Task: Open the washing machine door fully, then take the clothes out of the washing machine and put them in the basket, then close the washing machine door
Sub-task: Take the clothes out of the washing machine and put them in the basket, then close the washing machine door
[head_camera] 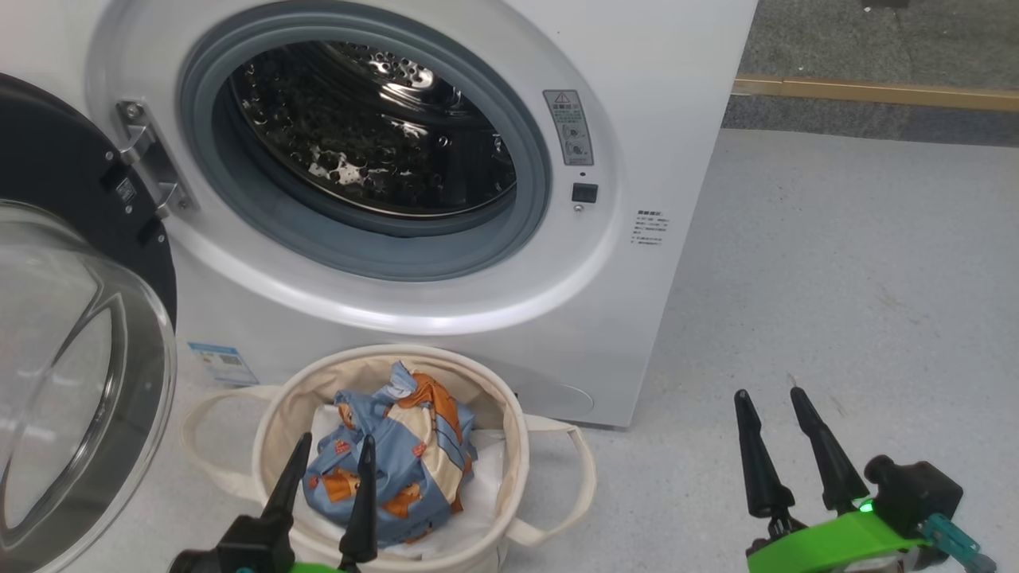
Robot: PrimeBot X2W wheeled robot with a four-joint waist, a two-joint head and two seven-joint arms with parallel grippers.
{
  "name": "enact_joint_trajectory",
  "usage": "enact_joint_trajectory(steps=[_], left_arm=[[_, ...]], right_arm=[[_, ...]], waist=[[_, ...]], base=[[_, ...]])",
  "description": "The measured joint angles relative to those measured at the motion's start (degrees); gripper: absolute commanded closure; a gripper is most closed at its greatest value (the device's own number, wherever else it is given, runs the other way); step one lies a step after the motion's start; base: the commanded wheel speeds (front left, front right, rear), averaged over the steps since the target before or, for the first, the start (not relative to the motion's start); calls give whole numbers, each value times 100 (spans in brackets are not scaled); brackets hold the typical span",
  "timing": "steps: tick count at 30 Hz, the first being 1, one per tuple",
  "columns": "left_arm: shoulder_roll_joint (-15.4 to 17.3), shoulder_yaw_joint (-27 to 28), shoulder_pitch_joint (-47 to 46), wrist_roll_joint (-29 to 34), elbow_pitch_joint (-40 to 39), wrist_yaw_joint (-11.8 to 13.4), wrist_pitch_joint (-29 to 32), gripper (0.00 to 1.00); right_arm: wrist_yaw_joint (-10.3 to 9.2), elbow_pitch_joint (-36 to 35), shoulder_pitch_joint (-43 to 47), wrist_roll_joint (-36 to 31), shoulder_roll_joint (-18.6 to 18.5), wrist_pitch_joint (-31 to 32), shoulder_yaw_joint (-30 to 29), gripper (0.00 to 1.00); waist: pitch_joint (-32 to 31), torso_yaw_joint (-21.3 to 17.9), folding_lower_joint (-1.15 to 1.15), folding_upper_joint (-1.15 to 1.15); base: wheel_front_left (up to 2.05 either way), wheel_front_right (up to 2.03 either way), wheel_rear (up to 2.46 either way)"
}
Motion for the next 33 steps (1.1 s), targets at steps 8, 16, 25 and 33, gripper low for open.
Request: enact_joint_trajectory(steps=[8,16,25,33], left_arm=[[0,-1,0,0,10,-1,0,0],[0,-32,0,-1,30,1,0,0],[0,-88,-1,-211,70,42,0,0],[0,-87,-2,-263,237,-12,0,0]], right_arm=[[0,0,-1,0,0,0,1,0],[0,-4,-2,2,0,0,0,0],[0,-5,-2,1,0,0,0,0],[0,-4,-1,2,0,0,9,0]], waist=[[7,-6,0,0],[6,4,0,0],[20,18,0,0],[11,26,0,0]], base=[[0,0,0],[0,0,0],[0,0,0],[-66,24,41]])
